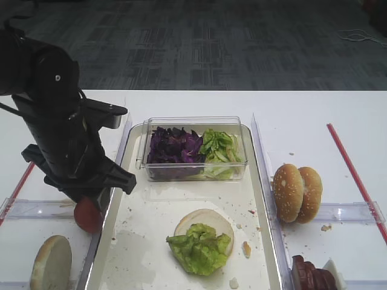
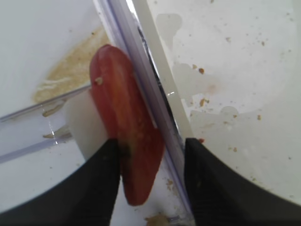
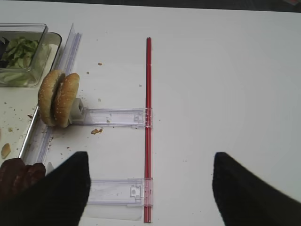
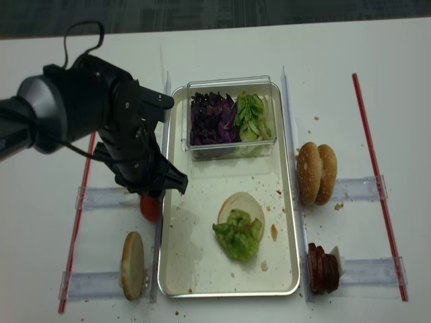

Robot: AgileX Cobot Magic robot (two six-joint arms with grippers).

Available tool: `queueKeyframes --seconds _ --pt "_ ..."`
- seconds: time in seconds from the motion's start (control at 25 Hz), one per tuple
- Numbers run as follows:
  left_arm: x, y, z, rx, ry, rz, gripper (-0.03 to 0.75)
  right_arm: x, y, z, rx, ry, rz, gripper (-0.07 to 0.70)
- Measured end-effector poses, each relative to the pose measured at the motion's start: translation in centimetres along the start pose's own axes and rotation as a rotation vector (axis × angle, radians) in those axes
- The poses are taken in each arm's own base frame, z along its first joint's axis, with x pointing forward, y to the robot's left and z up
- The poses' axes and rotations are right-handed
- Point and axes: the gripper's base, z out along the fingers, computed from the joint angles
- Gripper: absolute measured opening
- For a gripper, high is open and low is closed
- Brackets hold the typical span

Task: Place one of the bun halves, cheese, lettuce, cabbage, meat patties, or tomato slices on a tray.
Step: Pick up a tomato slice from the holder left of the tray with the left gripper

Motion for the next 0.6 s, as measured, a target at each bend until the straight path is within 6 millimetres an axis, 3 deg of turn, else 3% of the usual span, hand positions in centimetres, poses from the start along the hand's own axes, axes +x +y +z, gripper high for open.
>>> queueKeyframes --seconds 0.6 --pt "-0.16 0.11 0.26 -0.014 -0.007 0.013 0.275 0.0 0.0 0.0 0.0 0.0 0.0 0.573"
